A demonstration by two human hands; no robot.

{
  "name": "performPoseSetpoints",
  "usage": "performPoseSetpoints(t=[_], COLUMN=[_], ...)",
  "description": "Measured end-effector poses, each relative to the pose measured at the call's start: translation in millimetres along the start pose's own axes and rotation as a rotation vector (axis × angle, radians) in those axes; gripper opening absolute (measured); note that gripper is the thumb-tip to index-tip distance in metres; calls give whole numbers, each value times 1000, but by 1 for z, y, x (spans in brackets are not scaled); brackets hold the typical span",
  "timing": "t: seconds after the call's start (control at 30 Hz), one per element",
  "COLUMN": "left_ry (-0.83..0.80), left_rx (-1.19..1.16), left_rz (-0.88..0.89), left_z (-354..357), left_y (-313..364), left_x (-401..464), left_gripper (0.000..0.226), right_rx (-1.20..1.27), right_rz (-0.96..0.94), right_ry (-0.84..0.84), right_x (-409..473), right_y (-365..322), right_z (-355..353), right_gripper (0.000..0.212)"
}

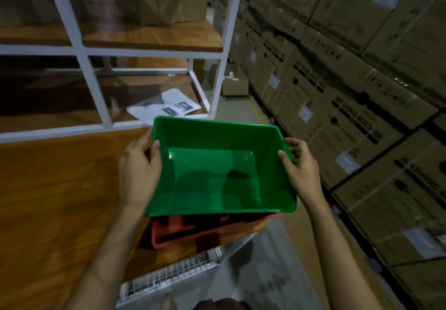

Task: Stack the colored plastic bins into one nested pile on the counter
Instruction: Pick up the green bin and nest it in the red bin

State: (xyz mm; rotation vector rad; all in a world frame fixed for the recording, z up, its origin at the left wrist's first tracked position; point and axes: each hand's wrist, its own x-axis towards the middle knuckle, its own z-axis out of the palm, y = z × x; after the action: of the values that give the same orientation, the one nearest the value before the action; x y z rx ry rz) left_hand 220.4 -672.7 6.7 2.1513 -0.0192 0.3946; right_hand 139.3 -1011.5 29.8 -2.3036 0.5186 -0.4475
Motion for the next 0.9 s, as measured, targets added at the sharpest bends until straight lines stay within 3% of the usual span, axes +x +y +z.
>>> performPoseSetpoints(t=[0.47, 0.9], left_ry=[65, -64], left_rx=[82, 466], left_rz=[-192, -288], left_z=[2, 35], left_y=[14, -20], left_x=[-45, -64], left_gripper=[45, 44], right_rx=[9, -221], right_rz=[-163, -275], right_ry=[-19, -273], right_x=[20, 28], right_y=[32, 95], right_z=[-3, 47], right_gripper=[40, 48])
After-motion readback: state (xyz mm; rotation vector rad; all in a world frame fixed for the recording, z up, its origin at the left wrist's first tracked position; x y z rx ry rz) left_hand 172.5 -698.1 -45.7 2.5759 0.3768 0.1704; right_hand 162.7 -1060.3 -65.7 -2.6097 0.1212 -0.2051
